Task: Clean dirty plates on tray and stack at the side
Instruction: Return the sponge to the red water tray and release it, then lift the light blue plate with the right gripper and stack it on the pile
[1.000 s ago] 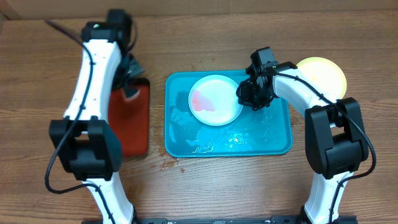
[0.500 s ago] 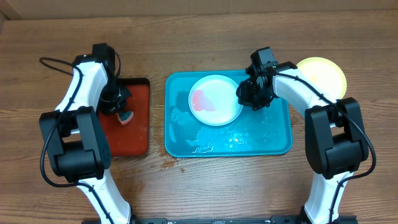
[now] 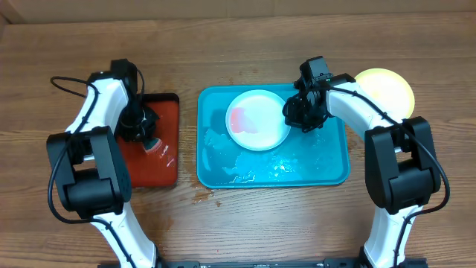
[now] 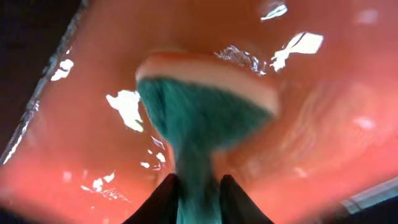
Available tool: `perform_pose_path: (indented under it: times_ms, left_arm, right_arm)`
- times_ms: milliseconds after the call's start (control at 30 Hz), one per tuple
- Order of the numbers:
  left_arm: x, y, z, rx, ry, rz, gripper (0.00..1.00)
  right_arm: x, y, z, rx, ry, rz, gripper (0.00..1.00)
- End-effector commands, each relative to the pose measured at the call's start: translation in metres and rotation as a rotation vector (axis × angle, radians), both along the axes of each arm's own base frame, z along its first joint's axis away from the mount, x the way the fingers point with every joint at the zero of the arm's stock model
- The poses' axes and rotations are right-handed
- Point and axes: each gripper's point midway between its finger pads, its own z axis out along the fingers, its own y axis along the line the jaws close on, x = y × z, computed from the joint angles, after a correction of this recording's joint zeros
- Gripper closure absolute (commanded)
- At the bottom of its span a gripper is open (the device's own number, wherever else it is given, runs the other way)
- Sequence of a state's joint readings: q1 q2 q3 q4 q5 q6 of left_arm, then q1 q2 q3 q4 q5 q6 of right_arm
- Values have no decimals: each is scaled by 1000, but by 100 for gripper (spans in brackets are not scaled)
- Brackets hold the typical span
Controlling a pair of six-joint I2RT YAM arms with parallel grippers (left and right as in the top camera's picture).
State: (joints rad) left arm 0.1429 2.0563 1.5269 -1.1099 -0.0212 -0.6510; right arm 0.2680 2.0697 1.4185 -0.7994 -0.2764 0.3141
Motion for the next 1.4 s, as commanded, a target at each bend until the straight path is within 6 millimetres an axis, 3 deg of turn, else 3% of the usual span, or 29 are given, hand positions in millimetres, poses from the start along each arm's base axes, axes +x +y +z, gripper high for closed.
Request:
perform_pose_path:
  times_ms: [0, 67, 133, 167, 200, 233, 267, 500, 700, 967, 1133, 1367]
  left_arm:
    - [37, 4, 57, -63, -172, -3, 77]
    - [46, 11, 85, -56, -241, -9, 76]
    - [51, 18, 112, -34, -310, 0, 67]
    - [53, 20, 122, -24, -337, 3, 58]
    - [53, 23, 130, -16, -364, 7, 41]
    - [53, 25, 135, -8, -377, 10, 12]
    - [52, 27, 139, 4, -384, 12, 0]
    - [51, 32, 137, 37, -374, 15, 0]
    - [51, 32, 138, 37, -378, 15, 0]
    - [51, 32, 138, 37, -377, 15, 0]
    - [51, 32, 138, 37, -377, 15, 0]
    - [51, 32, 138, 37, -378, 15, 0]
  right_arm:
    - [13, -2, 14, -7, -39, 1, 96]
    - [20, 0, 30, -4, -82, 24, 96]
    - [26, -2, 48, -40, -129, 23, 96]
    - [30, -3, 57, -68, -156, 22, 96]
    - [32, -4, 67, -101, -187, 33, 96]
    - [34, -4, 77, -133, -222, 55, 96]
    - [37, -5, 88, -185, -266, 77, 96]
    - [38, -14, 162, -706, -552, 149, 96]
    - [23, 10, 207, -1056, -738, 242, 96]
    - [2, 48, 268, -1384, -930, 318, 96]
    - [3, 53, 278, -1433, -944, 337, 96]
    - [8, 56, 268, -1369, -936, 368, 96]
